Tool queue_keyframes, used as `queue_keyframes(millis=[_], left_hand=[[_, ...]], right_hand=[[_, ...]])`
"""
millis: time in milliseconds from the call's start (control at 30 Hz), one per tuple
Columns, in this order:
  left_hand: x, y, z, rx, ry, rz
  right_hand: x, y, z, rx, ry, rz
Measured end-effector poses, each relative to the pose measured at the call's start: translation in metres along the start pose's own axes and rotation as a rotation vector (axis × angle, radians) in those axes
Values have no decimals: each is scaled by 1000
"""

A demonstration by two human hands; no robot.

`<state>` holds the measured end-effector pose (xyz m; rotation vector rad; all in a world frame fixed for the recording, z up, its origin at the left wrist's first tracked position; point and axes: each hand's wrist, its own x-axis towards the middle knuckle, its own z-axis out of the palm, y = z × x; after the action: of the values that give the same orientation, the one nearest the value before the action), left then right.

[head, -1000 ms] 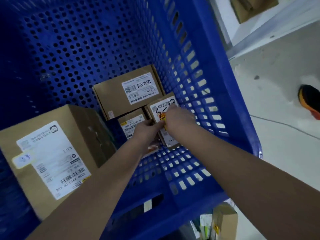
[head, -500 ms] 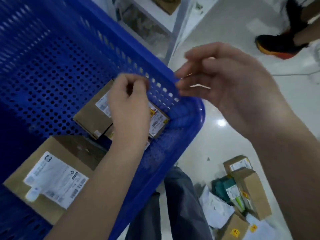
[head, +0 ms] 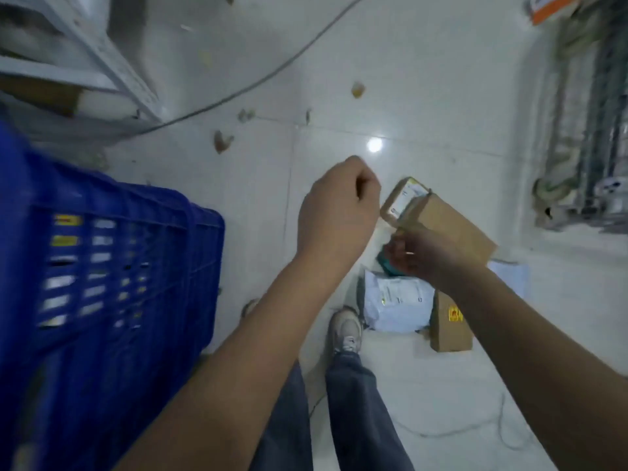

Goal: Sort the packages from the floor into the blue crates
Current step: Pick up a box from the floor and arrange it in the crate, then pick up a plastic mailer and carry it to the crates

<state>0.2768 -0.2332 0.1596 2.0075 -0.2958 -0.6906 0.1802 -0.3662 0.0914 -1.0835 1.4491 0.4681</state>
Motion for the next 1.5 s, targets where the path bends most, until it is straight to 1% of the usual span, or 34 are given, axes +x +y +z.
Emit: queue_keyframes(millis=[67,133,167,233,300,367,433,467,500,567,700,767,867,967,1067,1167,1233,1300,1400,1500], left_hand=[[-7,-35,48,61,-93,-39],[-14,-70,92,184,-225,-114],[-18,-88,112,254,-301,-161],[-27,-122,147,392,-478,-264],[-38,-154,176,457,-668,-381],[-43,-187,200,537,-829,-481],[-39,-221,218,733,-940,-504],[-35,-238,227,840,-954,-499],[-31,-253,235,896,-931,-501],[-21,-279,253,853,-847,-528],[5,-316,292,540,-693,-700],[18,-326,309,413,-639,-788],[34,-340,328,338,-626,-849],[35,-348,341,362,-707,-888],[30,-348,356,295,-727,-849],[26,-341,366,233,-682,-785],[22,-333,362,172,-632,-791],[15,-325,353,157,-591,-745],[1,-309,339,142,-543,-662],[-12,-284,326,132,-520,-617]], right_hand=[[28,52,-43,2,87,112],[45,101,-79,-81,150,185],[51,122,-94,-128,154,207],[62,159,-120,-212,126,224],[73,189,-141,-269,84,232],[88,215,-158,-281,75,238],[111,236,-169,-254,140,230],[124,244,-172,-240,194,215],[139,252,-174,-227,253,198],[171,264,-172,-166,329,189],[229,273,-150,160,319,305],[255,276,-142,279,370,359],[290,280,-140,313,466,378],[312,284,-146,362,470,430],[318,289,-148,411,430,431],[309,295,-146,412,332,339],[296,302,-148,428,286,274],[279,304,-148,442,229,232],[254,297,-138,427,160,215],[231,287,-112,444,159,226]])
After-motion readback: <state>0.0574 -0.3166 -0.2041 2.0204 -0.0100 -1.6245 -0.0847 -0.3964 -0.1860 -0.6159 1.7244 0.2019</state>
